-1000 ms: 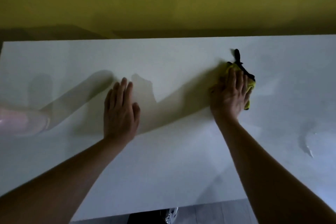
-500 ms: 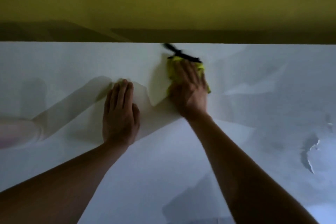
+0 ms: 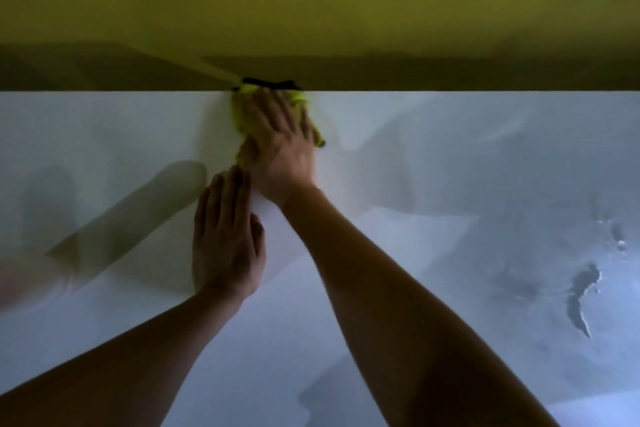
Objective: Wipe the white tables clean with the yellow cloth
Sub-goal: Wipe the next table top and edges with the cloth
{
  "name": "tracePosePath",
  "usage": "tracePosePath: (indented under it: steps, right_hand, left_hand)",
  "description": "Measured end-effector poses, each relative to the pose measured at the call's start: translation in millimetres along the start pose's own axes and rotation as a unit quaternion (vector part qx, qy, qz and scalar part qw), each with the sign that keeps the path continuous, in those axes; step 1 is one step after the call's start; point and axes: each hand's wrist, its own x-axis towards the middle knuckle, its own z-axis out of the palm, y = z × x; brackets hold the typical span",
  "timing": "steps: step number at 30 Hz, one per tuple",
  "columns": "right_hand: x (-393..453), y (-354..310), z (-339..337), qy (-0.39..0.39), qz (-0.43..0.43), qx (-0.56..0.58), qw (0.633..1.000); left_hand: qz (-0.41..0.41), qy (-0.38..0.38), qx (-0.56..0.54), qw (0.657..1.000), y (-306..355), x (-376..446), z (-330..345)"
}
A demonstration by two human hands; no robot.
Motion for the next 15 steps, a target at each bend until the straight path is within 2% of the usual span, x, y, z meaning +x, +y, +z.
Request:
tracePosePath:
  steps: [3,5,8,11,13,15]
  right_hand:
    - [7,-1,1,-0.007,-0.054,0.018,0.998]
    - [10,27,-9,0.014,-0.031,0.014,0.999]
    - [16,100,-37,0.074,0.112,-0.008,0.991]
    - [14,176,-72,0.120,0.270,-0.030,0.955]
    - [10,196,-83,0.147,0.333,-0.019,0.931]
    - [12,185,-79,0.150,0.354,-0.013,0.923]
  left_hand:
    - [0.000,-0.001,0.006,1.000,-1,2,0]
    - [0.008,0.002,0.007,1.000,0,2,0]
    - [0.010,-0.001,0.008,1.000,1,1,0]
    - [0.007,0.000,0.005,1.000,3,1,2]
    - [0.006,-0.002,0.002,1.000,3,1,3]
    - [0.004,-0.006,0.004,1.000,3,1,3]
